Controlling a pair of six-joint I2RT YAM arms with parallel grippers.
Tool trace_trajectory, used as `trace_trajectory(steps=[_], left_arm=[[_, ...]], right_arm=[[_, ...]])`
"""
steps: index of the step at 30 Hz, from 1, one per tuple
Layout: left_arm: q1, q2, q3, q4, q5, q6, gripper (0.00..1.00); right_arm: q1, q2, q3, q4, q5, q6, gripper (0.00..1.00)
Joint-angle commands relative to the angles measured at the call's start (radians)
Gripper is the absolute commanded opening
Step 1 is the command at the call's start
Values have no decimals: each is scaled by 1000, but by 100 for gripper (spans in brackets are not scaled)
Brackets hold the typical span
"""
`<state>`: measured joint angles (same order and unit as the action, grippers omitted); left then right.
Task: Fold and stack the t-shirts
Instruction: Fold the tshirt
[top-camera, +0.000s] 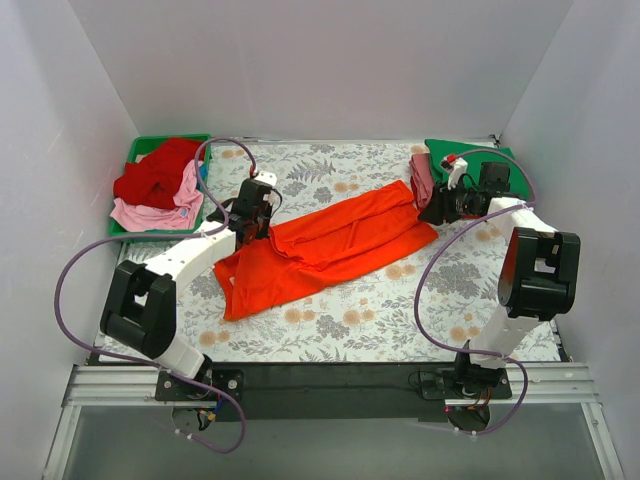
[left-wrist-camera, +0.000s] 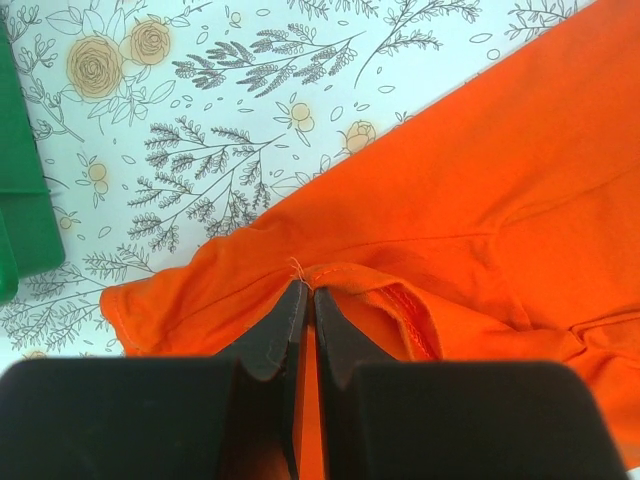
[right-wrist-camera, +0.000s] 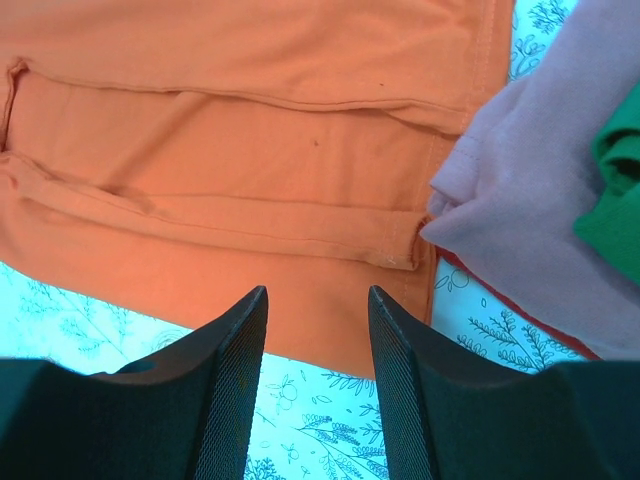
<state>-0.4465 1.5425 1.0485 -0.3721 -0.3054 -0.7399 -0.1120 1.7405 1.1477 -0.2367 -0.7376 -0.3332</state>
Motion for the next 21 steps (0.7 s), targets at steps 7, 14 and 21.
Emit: trace_trajectory(steps=[7,14,21], left_arm=[[35,63,108,-74,-15,-100,49],[72,-28,165,-232,-40,-277,83],[101,-454,-30,-327,101,-519,80]], right_arm=[[98,-15,47,-255,-144,-309,53],[409,-39,108,-331,-88,-504,64],[649,244,527,-300,47,-272,67]])
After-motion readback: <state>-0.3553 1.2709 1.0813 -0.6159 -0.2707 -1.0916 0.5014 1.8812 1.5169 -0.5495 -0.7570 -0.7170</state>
